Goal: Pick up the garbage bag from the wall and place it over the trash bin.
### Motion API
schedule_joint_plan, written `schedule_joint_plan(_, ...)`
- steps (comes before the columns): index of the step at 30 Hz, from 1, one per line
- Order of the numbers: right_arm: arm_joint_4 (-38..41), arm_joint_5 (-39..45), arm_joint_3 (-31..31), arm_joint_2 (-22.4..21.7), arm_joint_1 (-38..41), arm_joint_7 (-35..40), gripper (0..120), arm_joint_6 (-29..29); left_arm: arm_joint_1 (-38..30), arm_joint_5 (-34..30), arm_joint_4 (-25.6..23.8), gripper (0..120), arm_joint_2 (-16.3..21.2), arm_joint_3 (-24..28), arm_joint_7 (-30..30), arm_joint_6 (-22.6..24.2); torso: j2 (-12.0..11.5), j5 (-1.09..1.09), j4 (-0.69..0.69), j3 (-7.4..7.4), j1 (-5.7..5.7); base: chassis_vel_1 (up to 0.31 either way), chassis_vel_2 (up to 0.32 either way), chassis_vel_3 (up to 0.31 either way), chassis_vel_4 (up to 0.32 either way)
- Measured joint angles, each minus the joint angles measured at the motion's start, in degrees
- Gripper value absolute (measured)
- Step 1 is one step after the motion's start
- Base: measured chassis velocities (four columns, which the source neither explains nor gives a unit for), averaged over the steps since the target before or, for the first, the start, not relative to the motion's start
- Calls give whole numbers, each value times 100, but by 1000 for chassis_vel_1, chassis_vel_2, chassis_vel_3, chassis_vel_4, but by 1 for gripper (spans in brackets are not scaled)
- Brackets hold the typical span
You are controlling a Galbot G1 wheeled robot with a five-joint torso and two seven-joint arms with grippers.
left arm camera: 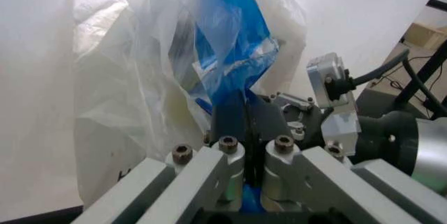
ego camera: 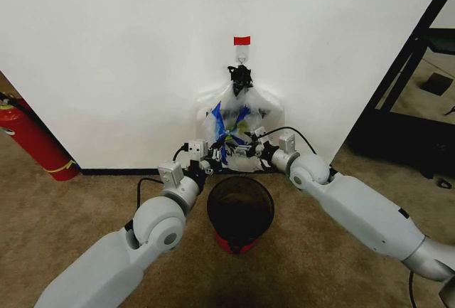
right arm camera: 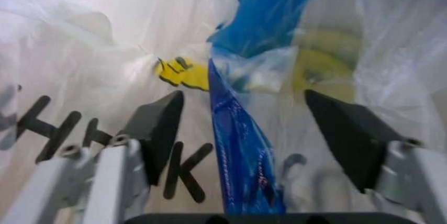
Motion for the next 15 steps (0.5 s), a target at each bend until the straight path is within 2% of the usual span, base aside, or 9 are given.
schedule_joint_plan(6, -23, 192, -6, 36, 38, 28, 41, -127, 25, -4, -31, 0, -6, -5, 1, -1, 0, 1, 0, 0, 0, 0, 0, 0, 0)
schedule_joint_plan(7, -23, 192, -6, 36, 38, 28, 41, -127, 25, -4, -31, 0, -6, -5, 1, -1, 0, 1, 0, 0, 0, 0, 0, 0, 0)
schedule_joint_plan(11, -14, 391, 6, 36, 110, 19, 26, -314, 22, -16, -31, 0, -3, -9, 1, -2, 0, 0, 0, 0, 0, 0, 0, 0, 0)
schedule_joint_plan(13, -38, 477, 20, 64, 134, 36, 16, -413, 15, -23, -31, 0, -3, -13, 1, -2, 0, 0, 0, 0, 0, 0, 0, 0, 0)
schedule_joint_plan(14, -94, 510, 42, 100, 141, 71, 4, -458, 14, -26, -31, 0, -3, -17, 1, -3, 0, 0, 1, 0, 0, 0, 0, 0, 0)
schedule_joint_plan(15, -100, 520, 53, 106, 140, 95, 1, -464, 16, -28, -31, 0, -1, -23, 0, -4, 0, 1, 0, 0, 0, 0, 0, 0, 0)
